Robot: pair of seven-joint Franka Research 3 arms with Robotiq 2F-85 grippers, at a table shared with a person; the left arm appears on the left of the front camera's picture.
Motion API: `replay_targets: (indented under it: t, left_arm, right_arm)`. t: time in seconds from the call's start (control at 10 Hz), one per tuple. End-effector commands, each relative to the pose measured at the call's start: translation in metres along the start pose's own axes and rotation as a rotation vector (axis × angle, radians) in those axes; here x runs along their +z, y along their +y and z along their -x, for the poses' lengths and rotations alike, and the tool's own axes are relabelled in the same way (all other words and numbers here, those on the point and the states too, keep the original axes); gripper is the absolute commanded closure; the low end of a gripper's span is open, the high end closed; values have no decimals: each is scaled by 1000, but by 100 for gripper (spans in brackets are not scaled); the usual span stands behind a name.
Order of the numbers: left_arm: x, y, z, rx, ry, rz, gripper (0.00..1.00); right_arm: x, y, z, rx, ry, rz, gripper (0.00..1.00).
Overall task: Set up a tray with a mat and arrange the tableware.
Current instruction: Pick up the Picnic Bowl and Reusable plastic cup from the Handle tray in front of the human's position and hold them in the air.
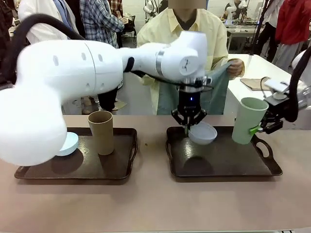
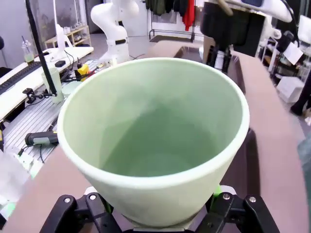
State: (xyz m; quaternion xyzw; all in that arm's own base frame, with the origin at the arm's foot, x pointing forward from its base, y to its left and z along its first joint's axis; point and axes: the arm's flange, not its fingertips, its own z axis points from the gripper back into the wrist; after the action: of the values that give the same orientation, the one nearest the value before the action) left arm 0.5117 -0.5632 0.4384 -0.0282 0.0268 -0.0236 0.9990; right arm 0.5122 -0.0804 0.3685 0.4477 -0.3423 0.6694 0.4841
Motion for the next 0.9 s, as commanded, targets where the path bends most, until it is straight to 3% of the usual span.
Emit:
replay_targets:
  t: [0.0, 0.1, 0.4, 0.6, 0.7, 0.8]
  left_arm:
    - [51, 10, 30, 57, -49, -15, 100]
    - [74, 7, 43, 70, -86, -19, 100]
    - [122, 2, 66, 112, -12, -28, 100]
    - [126, 6, 67, 192, 42, -55, 100]
    - [125, 7, 73, 102, -23, -29, 100]
    - [125, 7, 73, 102, -23, -29, 100]
  right_arm:
    - [-1, 32, -51, 18, 23, 35, 29]
    - [2, 38, -70, 8, 33, 37, 29]
    - [8, 61, -125, -34, 20, 67, 29]
    - [15, 57, -132, -75, -16, 91, 29]
    - [16, 60, -128, -18, 41, 57, 29]
    - [16, 60, -128, -18, 41, 57, 29]
